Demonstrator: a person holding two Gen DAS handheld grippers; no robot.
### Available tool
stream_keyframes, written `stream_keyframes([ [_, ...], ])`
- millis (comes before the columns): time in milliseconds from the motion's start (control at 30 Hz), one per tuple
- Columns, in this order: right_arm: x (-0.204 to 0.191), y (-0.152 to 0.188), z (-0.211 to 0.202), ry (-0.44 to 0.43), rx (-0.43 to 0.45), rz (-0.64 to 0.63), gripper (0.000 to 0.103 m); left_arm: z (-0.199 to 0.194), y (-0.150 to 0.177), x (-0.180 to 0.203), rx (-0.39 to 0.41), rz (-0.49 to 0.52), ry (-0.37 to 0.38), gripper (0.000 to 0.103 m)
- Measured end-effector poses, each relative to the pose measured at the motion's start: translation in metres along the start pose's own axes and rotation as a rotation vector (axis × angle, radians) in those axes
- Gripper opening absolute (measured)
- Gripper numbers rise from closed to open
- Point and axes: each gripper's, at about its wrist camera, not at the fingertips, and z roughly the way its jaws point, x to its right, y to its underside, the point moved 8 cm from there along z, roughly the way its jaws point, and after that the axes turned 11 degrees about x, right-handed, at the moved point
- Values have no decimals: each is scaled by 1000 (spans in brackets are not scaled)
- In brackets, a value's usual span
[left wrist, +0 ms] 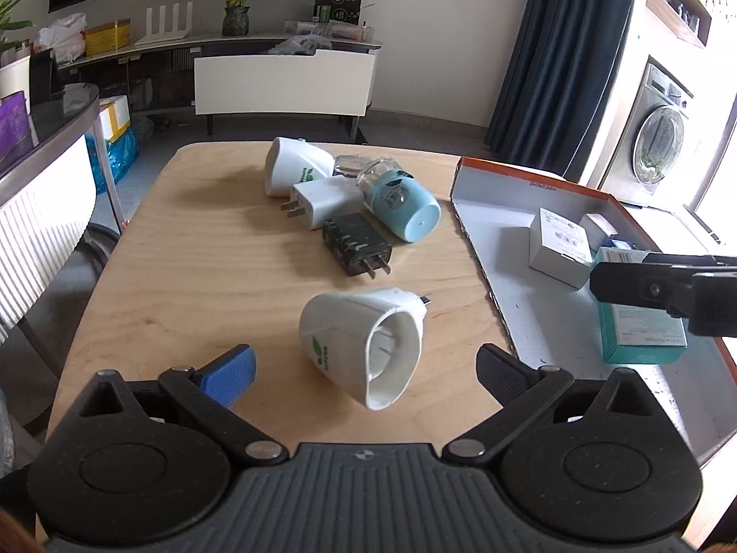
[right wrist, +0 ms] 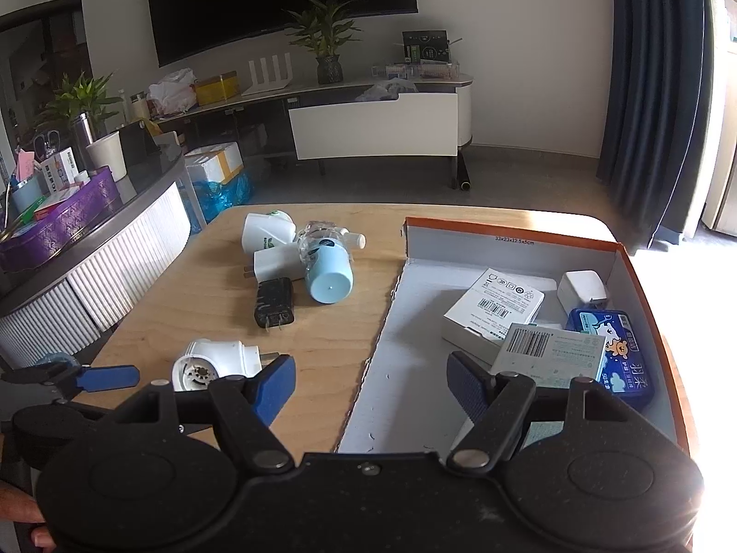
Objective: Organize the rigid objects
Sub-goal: 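Withdraw both tools from the box toward the white plug socket, then grasp the white plug socket with the left tool while the right tool grasps the blue toothpick jar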
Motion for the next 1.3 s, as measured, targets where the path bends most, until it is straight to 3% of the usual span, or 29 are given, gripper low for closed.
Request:
stream_keyframes([
  [167, 8, -3, 3, 10, 2, 1, 86, 23, 1, 4, 16, 41, -4, 99],
  [233, 10, -3, 6, 14, 1, 5, 86, 29, 5, 1, 4, 32, 13, 77],
  [300, 11, -4, 10, 10, -2, 10, 86, 30, 7, -3, 9, 19, 32, 68],
  [500, 4, -8, 33, -24, -18, 13, 86, 21, 2, -10, 43, 0, 40, 67],
  [800, -19, -31, 94, -108, -35, 1, 86, 11, -26, -37, 95, -66, -11, 67],
  [1200, -38, -32, 192, -97, -190, -25, 86, 19, -41, -61, 108, -133, -67, 68],
  [1300, -42, -26, 204, -101, -225, -36, 75, 24, -44, -64, 106, -141, -75, 68],
])
